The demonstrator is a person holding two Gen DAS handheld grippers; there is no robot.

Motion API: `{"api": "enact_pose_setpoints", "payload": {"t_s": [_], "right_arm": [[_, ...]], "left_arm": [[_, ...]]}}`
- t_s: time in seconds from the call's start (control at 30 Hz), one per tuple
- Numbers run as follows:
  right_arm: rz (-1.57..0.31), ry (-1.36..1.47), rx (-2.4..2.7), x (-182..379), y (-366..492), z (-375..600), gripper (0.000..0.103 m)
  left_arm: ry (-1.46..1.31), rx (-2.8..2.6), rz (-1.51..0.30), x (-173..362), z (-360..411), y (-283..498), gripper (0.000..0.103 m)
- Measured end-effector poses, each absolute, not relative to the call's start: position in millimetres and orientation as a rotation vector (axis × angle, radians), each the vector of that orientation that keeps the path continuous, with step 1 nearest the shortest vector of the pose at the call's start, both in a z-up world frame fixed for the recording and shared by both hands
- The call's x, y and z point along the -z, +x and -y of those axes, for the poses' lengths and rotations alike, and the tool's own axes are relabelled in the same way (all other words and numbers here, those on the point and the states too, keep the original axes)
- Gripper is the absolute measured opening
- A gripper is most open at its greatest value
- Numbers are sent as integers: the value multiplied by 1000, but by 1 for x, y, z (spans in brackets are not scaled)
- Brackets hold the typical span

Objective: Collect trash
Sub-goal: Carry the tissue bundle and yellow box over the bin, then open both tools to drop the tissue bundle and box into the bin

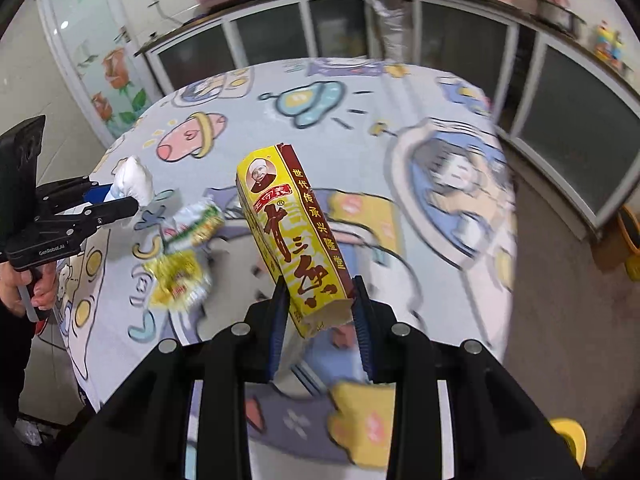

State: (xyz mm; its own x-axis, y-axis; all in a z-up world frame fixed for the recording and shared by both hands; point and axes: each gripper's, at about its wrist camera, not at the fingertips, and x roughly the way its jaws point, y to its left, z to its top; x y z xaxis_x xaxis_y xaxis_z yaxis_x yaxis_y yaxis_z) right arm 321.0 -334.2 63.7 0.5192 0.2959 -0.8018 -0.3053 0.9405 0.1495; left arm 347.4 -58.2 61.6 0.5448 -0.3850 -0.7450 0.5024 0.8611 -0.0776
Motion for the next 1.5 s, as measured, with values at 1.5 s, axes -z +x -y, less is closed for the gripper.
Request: {"api": "enact_pose_setpoints", "payload": {"t_s": [1.5], "right_arm": [[-929, 464, 319, 37, 45, 657, 31]], "left_arm": [[411, 1117, -951, 10, 489, 192, 35]]}}
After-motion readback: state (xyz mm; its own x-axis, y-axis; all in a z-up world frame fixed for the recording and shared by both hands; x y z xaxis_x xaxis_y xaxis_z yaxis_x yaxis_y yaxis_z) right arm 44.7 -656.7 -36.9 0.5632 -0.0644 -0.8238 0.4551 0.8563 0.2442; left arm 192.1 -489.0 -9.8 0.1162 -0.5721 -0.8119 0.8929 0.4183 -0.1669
